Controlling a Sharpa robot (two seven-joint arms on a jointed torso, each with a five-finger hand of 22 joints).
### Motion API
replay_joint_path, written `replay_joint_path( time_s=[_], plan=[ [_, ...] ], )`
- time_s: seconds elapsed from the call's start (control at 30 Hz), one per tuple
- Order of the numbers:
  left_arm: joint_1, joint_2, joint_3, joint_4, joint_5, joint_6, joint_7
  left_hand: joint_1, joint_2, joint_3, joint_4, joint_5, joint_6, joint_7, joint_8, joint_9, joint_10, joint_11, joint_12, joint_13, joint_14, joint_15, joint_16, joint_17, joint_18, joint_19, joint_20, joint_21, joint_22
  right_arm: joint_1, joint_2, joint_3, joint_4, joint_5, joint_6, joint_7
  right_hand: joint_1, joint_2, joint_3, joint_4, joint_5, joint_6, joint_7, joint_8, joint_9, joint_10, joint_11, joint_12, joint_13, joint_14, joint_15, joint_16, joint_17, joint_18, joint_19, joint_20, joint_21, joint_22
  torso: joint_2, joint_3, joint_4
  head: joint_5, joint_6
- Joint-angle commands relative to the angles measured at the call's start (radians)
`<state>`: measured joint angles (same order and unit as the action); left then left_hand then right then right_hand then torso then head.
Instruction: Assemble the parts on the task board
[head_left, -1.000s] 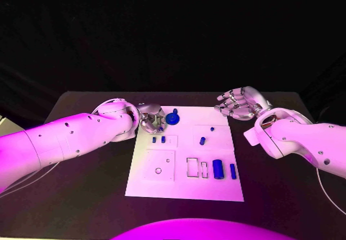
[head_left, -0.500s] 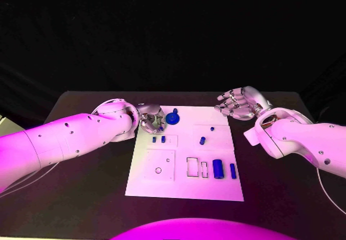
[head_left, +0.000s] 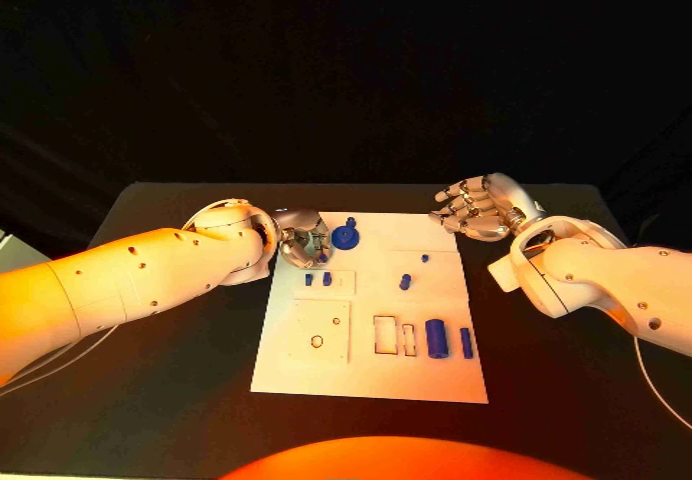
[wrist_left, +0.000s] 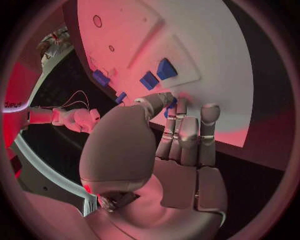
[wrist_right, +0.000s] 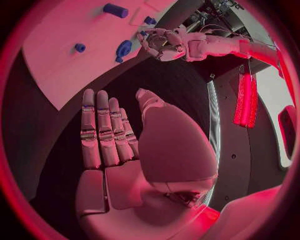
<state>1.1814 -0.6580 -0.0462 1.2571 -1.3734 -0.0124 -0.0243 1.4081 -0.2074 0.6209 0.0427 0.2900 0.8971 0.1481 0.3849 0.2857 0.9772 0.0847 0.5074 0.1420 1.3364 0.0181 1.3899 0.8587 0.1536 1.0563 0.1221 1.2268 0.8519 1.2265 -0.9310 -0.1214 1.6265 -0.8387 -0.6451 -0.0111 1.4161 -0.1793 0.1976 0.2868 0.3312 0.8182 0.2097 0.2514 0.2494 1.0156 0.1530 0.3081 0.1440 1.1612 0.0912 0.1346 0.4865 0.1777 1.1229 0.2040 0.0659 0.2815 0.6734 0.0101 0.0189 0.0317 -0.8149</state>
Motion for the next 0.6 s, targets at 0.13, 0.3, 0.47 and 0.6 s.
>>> replay_joint_path(
  time_s=[0.13, 0.3, 0.47, 0.6],
  plan=[
    [0.0, -0.001, 0.0, -0.001, 0.011, 0.009, -0.008, -0.017, -0.006, 0.001, -0.005, -0.006, -0.015, 0.002, -0.019, -0.004, -0.006, 0.006, -0.014, -0.004, -0.012, 0.001, -0.004, -0.006, 0.001, -0.013, 0.004, -0.006, -0.006, -0.001, 0.001, 0.0, 0.0, -0.003, 0.015, 0.005, -0.004, -0.009, 0.002, 0.001, 0.004, -0.009, 0.021, 0.004, -0.002, -0.002, 0.006, -0.006, -0.002, -0.002, 0.009, -0.008, -0.003, 0.005, -0.005, 0.001, -0.004, -0.004, 0.0, 0.0, 0.0004, 0.0, 0.0],
    [0.0, -0.002, 0.0, 0.0, 0.014, 0.009, -0.008, -0.02, -0.009, 0.001, -0.007, -0.006, -0.027, 0.0, -0.034, -0.008, -0.007, 0.008, -0.021, -0.006, -0.015, 0.003, -0.002, -0.009, 0.002, -0.016, 0.006, -0.007, -0.009, -0.001, 0.001, 0.0, -0.001, -0.003, 0.015, 0.006, -0.004, -0.009, 0.002, 0.001, 0.004, -0.01, 0.021, 0.003, -0.002, -0.003, 0.007, -0.007, -0.004, -0.003, 0.009, -0.009, -0.004, 0.005, -0.006, 0.001, -0.004, -0.006, 0.0, 0.0005, 0.0005, 0.001, 0.0],
    [-0.001, -0.003, 0.0, 0.0, 0.016, 0.008, -0.008, -0.022, -0.01, 0.001, -0.008, -0.006, -0.032, -0.001, -0.04, -0.01, -0.007, 0.008, -0.023, -0.006, -0.015, 0.003, -0.001, -0.008, 0.002, -0.017, 0.007, -0.007, -0.009, -0.001, 0.001, 0.0, -0.002, -0.003, 0.014, 0.006, -0.004, -0.009, 0.001, 0.001, 0.004, -0.012, 0.022, 0.003, -0.003, -0.005, 0.008, -0.007, -0.006, -0.004, 0.01, -0.011, -0.005, 0.006, -0.008, 0.002, -0.004, -0.01, 0.0, 0.0004, 0.0003, 0.001, 0.0],
    [-0.001, -0.005, 0.0, 0.0, 0.017, 0.005, -0.009, -0.024, -0.012, 0.001, -0.009, -0.006, -0.04, -0.002, -0.048, -0.012, -0.008, 0.009, -0.025, -0.007, -0.016, 0.004, 0.0, -0.009, 0.002, -0.017, 0.007, -0.007, -0.009, -0.002, 0.001, 0.0, -0.002, -0.003, 0.015, 0.005, -0.004, -0.009, 0.0, 0.001, 0.004, -0.014, 0.022, 0.002, -0.003, -0.007, 0.008, -0.008, -0.008, -0.005, 0.011, -0.013, -0.007, 0.006, -0.01, 0.003, -0.004, -0.014, 0.0, 0.0007, 0.0003, 0.001, 0.001]
  ],
)
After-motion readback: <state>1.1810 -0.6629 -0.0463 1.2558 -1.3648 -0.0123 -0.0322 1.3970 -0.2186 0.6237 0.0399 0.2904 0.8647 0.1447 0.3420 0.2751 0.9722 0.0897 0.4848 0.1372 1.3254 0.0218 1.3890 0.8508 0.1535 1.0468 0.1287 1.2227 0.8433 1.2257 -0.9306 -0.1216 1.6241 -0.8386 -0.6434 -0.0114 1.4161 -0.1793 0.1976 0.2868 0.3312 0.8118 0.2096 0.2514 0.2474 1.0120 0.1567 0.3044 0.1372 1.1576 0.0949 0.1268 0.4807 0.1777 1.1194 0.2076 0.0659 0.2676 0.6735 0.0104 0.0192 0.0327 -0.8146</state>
